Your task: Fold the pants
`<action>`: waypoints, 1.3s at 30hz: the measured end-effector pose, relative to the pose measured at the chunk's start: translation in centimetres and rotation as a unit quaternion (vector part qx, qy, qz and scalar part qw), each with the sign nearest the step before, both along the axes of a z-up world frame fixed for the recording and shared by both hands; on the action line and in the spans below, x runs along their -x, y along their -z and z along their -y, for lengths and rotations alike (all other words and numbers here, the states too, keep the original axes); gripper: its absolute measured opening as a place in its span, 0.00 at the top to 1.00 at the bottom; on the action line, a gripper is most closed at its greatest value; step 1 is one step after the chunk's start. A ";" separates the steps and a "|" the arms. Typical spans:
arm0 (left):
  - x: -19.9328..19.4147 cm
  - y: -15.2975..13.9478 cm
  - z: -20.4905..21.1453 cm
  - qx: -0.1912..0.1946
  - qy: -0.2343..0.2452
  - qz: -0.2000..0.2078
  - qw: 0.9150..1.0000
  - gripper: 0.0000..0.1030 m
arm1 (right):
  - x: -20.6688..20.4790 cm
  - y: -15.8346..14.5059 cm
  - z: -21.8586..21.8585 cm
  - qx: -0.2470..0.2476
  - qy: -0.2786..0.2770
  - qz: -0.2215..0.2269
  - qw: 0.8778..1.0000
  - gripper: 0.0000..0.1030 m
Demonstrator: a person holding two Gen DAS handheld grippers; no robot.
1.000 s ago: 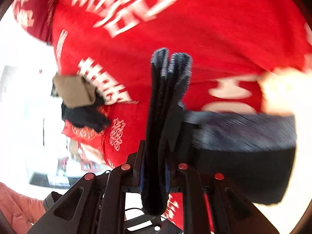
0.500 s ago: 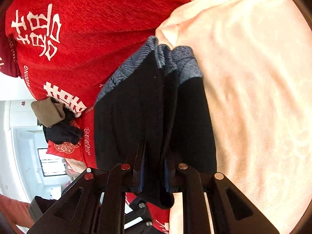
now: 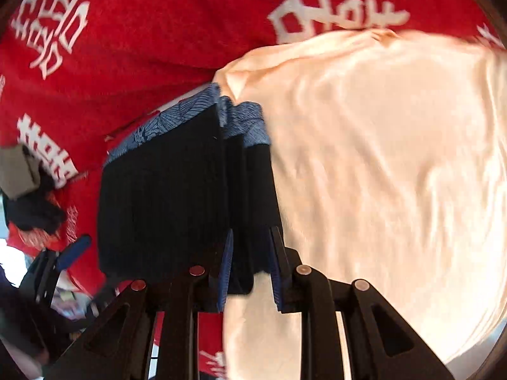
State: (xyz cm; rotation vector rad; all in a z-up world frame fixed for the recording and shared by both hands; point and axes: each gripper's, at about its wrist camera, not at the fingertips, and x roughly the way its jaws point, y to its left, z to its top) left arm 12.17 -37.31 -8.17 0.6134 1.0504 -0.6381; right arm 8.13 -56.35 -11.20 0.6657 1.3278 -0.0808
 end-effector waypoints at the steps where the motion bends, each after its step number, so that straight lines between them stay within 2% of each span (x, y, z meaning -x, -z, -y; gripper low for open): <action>1: -1.4 0.1 -1.0 -0.003 -0.025 -0.008 1.000 0.41 | 0.5 -0.4 0.0 0.003 0.008 -0.003 1.000 0.76; 3: -3.3 0.5 -2.3 -0.008 -0.063 -0.027 0.998 0.41 | 1.2 -0.9 -0.2 0.010 0.016 -0.005 1.000 0.76; 6: -6.1 2.1 -5.9 -0.010 -0.130 -0.074 0.989 0.41 | 2.0 -1.8 -0.9 0.022 0.025 -0.005 0.999 0.77; 7: -4.7 3.2 -6.5 -0.007 -0.143 -0.089 0.986 0.40 | 2.1 -2.1 -1.2 0.026 0.025 -0.002 0.999 0.76; 8: -5.1 3.8 -6.9 -0.007 -0.150 -0.105 0.983 0.30 | 2.2 -2.5 -1.6 0.031 0.025 0.004 0.999 0.77; 9: -4.9 4.6 -7.7 -0.008 -0.162 -0.122 0.979 0.24 | 2.2 -2.7 -1.9 0.034 0.022 0.011 0.999 0.77; 13: -4.3 6.6 -9.9 0.014 -0.207 -0.173 0.963 0.21 | 1.2 -2.5 -4.1 0.038 -0.004 0.015 0.999 0.77; 16: -3.9 6.4 -9.3 0.023 -0.211 -0.172 0.962 0.21 | 0.6 -1.0 -5.8 0.039 -0.024 -0.002 0.999 0.77; 19: -3.4 6.5 -9.4 0.021 -0.211 -0.177 0.961 0.21 | 0.7 1.2 -6.8 0.054 -0.040 -0.037 0.997 0.77; 22: -3.9 6.9 -9.9 0.023 -0.216 -0.180 0.959 0.14 | 1.5 2.3 -6.6 0.036 -0.027 -0.050 0.998 0.76; 26: -4.5 7.1 -10.6 0.032 -0.223 -0.192 0.955 0.14 | 2.3 3.5 -6.6 0.046 -0.025 -0.084 0.995 0.76; 31: -5.1 7.6 -10.8 0.028 -0.216 -0.198 0.956 0.14 | 2.8 3.5 -6.1 0.030 -0.008 -0.087 0.996 0.76; 33: -5.0 7.3 -10.7 0.026 -0.215 -0.202 0.955 0.14 | 2.8 3.3 -5.8 0.030 -0.006 -0.090 0.996 0.72; 35: -5.1 7.2 -10.6 0.025 -0.217 -0.207 0.954 0.14 | 2.9 3.0 -5.5 0.040 -0.005 -0.093 0.995 0.58; 39: -5.5 7.6 -10.7 0.024 -0.215 -0.208 0.954 0.14 | 3.0 2.4 -4.9 0.045 -0.002 -0.089 0.995 0.56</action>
